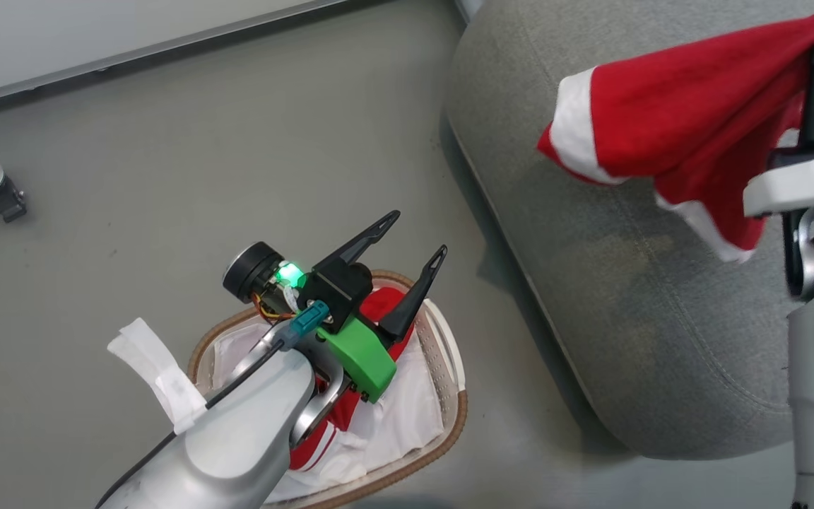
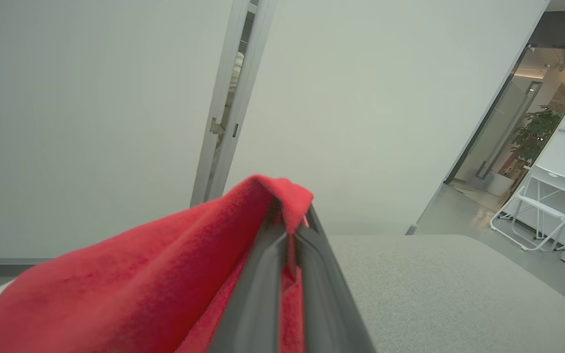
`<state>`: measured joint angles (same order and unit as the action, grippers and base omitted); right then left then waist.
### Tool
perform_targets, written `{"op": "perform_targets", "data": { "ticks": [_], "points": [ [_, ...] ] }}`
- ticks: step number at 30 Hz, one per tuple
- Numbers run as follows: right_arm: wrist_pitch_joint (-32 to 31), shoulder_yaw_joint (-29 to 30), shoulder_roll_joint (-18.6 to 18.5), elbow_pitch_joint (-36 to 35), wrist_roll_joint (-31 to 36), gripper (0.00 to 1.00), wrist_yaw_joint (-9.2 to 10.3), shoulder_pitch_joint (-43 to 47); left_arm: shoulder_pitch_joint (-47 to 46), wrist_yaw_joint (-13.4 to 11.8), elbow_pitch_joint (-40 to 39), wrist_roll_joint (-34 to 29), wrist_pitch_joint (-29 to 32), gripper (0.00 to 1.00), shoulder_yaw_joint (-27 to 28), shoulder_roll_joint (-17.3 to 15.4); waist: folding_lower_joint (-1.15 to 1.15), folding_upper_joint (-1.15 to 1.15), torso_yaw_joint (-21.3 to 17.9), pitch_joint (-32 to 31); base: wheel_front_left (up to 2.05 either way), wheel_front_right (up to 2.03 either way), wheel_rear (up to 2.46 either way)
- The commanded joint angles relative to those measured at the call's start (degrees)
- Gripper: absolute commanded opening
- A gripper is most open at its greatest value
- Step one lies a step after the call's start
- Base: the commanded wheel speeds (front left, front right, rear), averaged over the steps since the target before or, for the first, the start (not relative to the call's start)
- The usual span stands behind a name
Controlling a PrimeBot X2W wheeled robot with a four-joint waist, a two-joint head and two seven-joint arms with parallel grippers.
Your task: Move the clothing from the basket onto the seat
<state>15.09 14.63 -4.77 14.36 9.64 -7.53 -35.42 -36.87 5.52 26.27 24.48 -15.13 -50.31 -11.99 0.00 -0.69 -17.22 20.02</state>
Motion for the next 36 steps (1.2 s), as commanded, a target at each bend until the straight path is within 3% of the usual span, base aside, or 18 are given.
{"op": "perform_targets", "data": {
  "ticks": [1, 8, 14, 16, 24, 34, 36],
  "points": [
    [0.13, 0.47, -1.17, 0.02, 0.64, 0.0, 0.08, -1.89, -0.99, 0.17, -0.42, -0.51, -0.03, 1.0, 0.44, 0.04, 0.0, 0.69, 3.6, 3.27, 0.0, 0.0, 0.0],
    [0.13, 3.15, -10.84, 1.33, 3.11, 0.0, 0.08, -11.6, -2.49, 0.44, -2.94, -1.95, -0.03, 1.0, 0.74, 1.46, 0.0, 0.69, 9.41, 7.7, 0.0, 0.0, 0.0],
    [0.13, 7.86, -21.37, 6.18, 5.15, 0.0, 0.08, -21.03, -4.56, 0.74, -5.29, -3.19, -0.03, 1.0, 0.35, 1.99, 0.0, 0.69, 14.17, 12.58, 0.0, 0.0, 0.0],
    [0.12, 10.03, -23.26, 7.82, 5.52, 0.0, 0.08, -23.67, -5.24, 0.64, -6.03, -3.58, -0.03, 1.0, 0.43, 1.77, 0.0, 0.69, 15.06, 14.35, 0.0, 0.0, 0.0],
    [0.13, 15.52, -24.42, 15.71, 9.24, 0.0, 0.08, -29.22, -6.84, -0.32, -8.93, -4.68, 0.74, 1.0, 0.82, -0.23, 0.0, 0.69, 15.87, 20.44, 0.0, 0.0, 0.0],
    [0.13, 19.14, -20.1, 21.61, 13.1, 0.0, 0.08, -25.61, -6.74, -0.76, -10.92, -4.65, 1.72, 1.0, 0.24, -1.69, 0.0, 0.69, 14.51, 23.67, 0.0, 0.0, 0.0],
    [0.12, 18.6, -19.3, 22.01, 13.95, 0.13, 0.08, -24.4, -6.95, -0.98, -11.06, -4.59, 1.9, 1.0, 0.37, -2.05, 0.0, 0.69, 13.98, 23.85, 0.0, 0.0, 0.0]
  ]
}}
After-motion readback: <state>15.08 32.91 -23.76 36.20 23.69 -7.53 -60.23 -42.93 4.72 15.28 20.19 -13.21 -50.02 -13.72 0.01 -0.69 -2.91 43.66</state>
